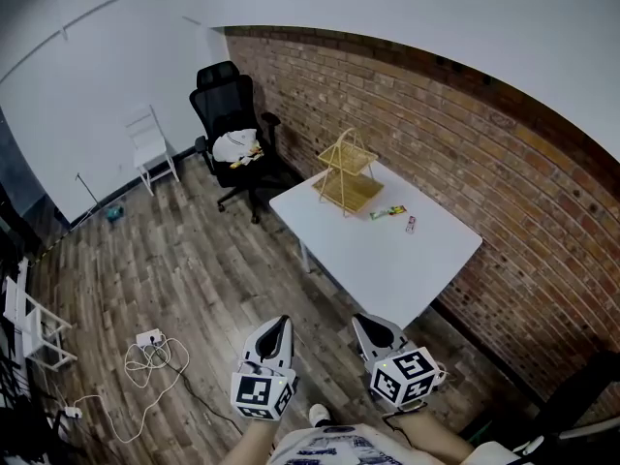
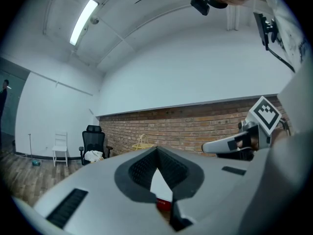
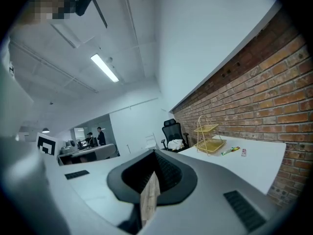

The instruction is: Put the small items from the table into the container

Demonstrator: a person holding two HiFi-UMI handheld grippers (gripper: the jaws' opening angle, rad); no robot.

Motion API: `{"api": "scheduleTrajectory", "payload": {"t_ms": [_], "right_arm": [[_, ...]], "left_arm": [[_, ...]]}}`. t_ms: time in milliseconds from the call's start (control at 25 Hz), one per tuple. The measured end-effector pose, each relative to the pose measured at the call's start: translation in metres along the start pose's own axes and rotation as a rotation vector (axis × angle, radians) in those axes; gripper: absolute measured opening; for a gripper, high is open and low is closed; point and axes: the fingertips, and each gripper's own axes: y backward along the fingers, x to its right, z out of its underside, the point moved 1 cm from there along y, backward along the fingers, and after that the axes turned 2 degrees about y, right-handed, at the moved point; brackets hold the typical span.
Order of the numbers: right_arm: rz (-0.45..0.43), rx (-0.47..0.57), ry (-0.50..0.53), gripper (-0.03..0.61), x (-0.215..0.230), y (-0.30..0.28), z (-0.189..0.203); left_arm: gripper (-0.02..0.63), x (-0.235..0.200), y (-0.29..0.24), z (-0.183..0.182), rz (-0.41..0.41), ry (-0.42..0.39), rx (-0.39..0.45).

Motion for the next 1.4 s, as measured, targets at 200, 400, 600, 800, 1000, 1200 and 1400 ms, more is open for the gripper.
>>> {"api": "scheduleTrajectory", "payload": {"t_ms": [200,400,600,800,1000,1200,1400], "right_arm": [[0.014,0.018,-0.010,0.020,-0.008,-0.043,-0.004],[0.043,0.003,-0.011,0.020,0.001,-0.061,-0.004],[0.108,-0.005,-0.046,0.020,0.042,-0.075,0.001],[0.163,0.010,-0.072,0.020,0.090,-0.099,-0.005],[0.216,0.047,-0.084,0.020,0.149,-0.133,-0.027],[0.294,0.072,-0.111,0.020,0.212,-0.152,-0.041],[0.382,0.065,-0.140,0.020,0.272,-0.151,-0.047]], "left_arm": [[0.048,-0.038,-0.016,0.003,0.022,-0.007,-0.014],[0.048,-0.055,-0.035,0.014,0.043,0.023,-0.039],[0.048,-0.060,-0.074,0.025,0.083,0.034,-0.065],[0.048,-0.063,-0.125,0.023,0.136,0.012,-0.071],[0.048,-0.068,-0.195,0.016,0.203,-0.026,-0.079],[0.048,-0.063,-0.276,0.015,0.284,-0.044,-0.098],[0.048,-0.033,-0.350,0.017,0.389,-0.035,-0.121]]}}
